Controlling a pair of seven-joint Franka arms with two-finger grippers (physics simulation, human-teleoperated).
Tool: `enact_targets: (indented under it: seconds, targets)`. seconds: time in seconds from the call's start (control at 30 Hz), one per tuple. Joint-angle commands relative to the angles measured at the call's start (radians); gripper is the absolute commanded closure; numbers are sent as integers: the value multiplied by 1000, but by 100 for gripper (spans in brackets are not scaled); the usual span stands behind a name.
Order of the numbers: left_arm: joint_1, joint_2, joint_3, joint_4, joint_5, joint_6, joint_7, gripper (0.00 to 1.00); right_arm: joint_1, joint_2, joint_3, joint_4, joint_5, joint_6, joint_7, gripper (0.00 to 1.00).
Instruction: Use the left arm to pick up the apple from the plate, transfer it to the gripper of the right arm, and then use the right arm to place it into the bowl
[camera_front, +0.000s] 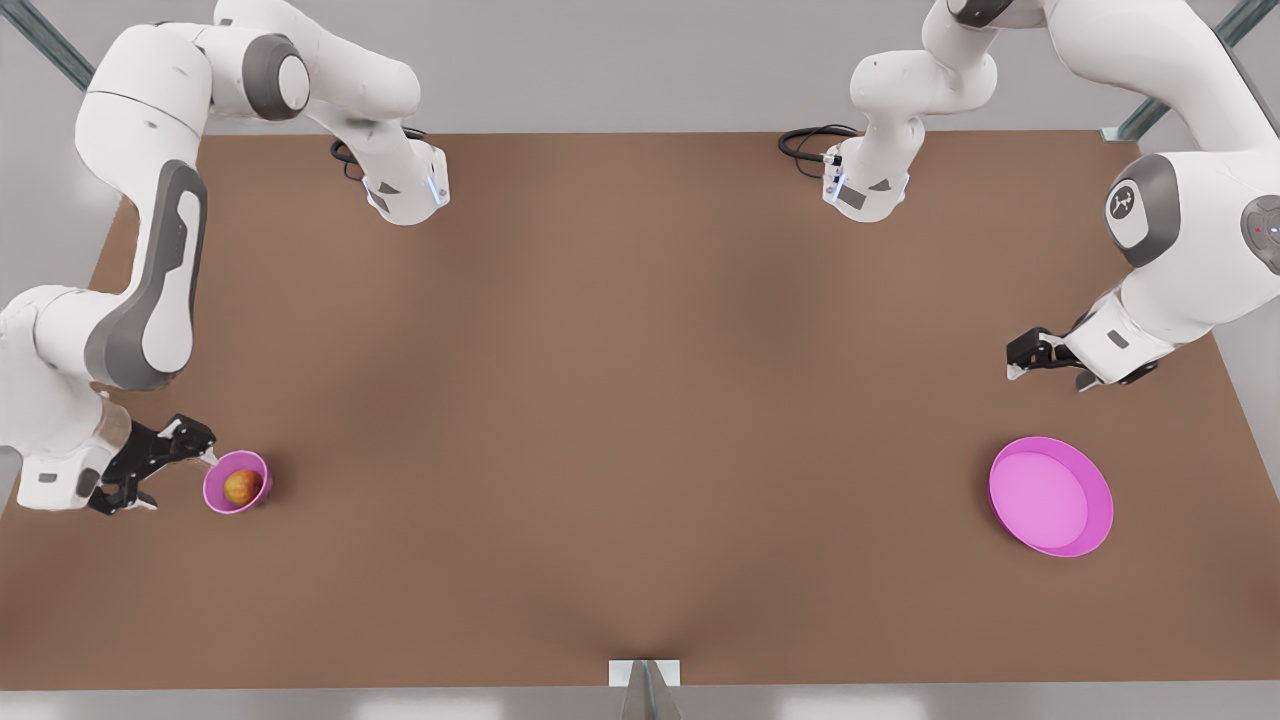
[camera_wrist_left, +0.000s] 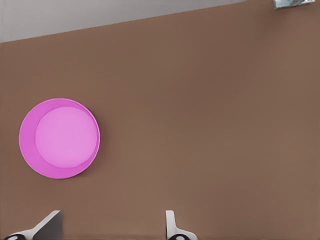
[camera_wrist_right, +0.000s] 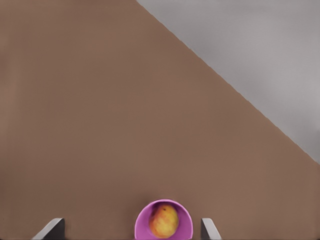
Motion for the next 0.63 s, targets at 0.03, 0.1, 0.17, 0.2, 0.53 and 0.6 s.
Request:
enact_targets:
  seconds: [0.03,0.1,0.17,0.2,0.53,0.6]
  targets:
    - [1,-4,0,5,2,-1,-101,0,70,-193,14,-13,-100,-277,678,0]
    - [11,-59,6,13,2,-45,-84,0,-12,-261,146,-65,-142,-324,836,0]
    - [4,-69,5,19,5,-45,-70,0,-16,-299,195,-143,-140,-281,986,2]
    - [4,-61,5,23,7,-34,-68,0,-16,-295,214,-143,-139,-276,1045,0]
    - [0,40,3,102,11,-27,-67,0,-91,-261,334,-166,-136,-204,1224,0]
    - [0,46,3,102,11,-27,-65,0,-87,-261,337,-166,-136,-204,1232,0]
